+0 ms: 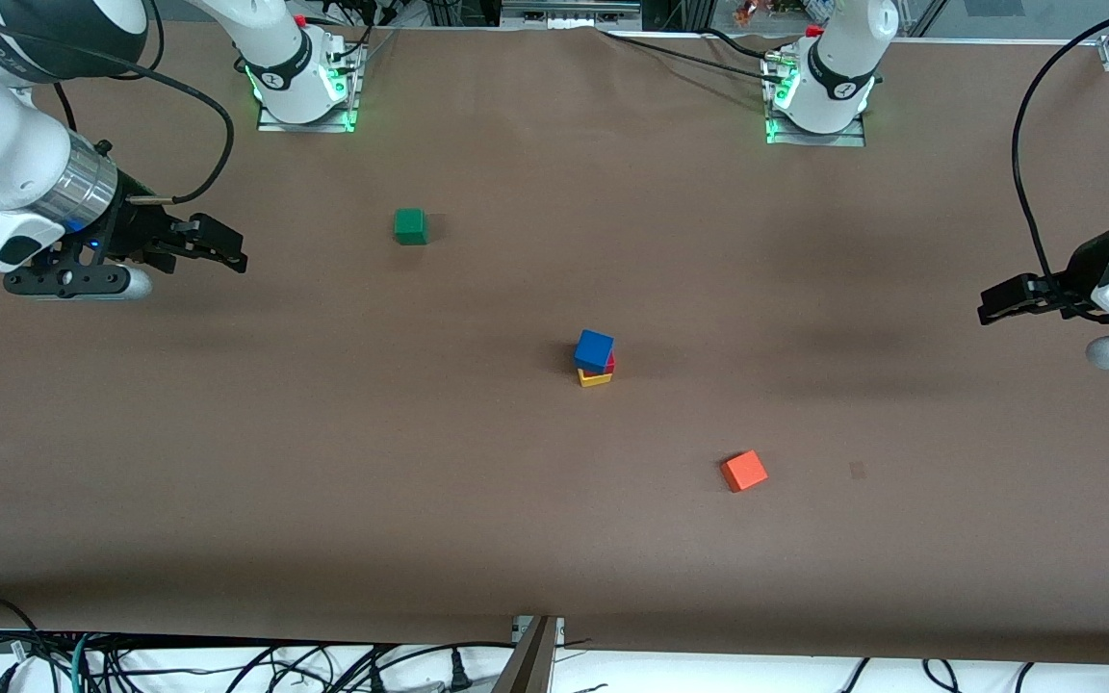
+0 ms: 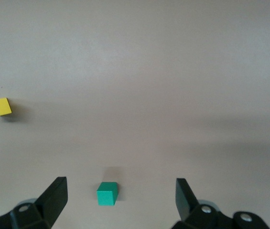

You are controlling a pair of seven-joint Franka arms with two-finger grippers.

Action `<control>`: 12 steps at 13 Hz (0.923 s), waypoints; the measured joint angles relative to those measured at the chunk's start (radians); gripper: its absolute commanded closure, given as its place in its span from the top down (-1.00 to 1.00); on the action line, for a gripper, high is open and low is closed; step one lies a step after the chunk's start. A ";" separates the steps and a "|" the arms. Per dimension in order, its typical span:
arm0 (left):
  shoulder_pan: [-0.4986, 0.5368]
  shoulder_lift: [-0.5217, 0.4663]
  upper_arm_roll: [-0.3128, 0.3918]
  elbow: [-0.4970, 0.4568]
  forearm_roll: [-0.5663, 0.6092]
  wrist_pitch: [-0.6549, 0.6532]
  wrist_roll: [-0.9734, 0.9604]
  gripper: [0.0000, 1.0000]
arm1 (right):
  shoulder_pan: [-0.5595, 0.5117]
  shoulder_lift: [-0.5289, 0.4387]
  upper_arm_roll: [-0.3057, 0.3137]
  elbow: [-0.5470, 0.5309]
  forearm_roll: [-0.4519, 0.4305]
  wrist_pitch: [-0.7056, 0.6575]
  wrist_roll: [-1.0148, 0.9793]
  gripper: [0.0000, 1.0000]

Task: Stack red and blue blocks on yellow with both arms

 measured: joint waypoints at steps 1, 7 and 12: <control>0.000 0.000 0.000 0.000 0.000 0.000 0.000 1.00 | 0.000 0.000 -0.004 0.000 -0.001 0.000 -0.008 0.99; 0.000 0.000 0.000 0.000 0.000 0.000 0.000 1.00 | 0.000 0.000 -0.014 0.000 -0.001 0.000 -0.027 0.99; 0.000 0.000 0.000 0.000 0.000 0.000 0.000 1.00 | 0.000 0.003 -0.026 -0.003 -0.001 0.000 -0.072 0.99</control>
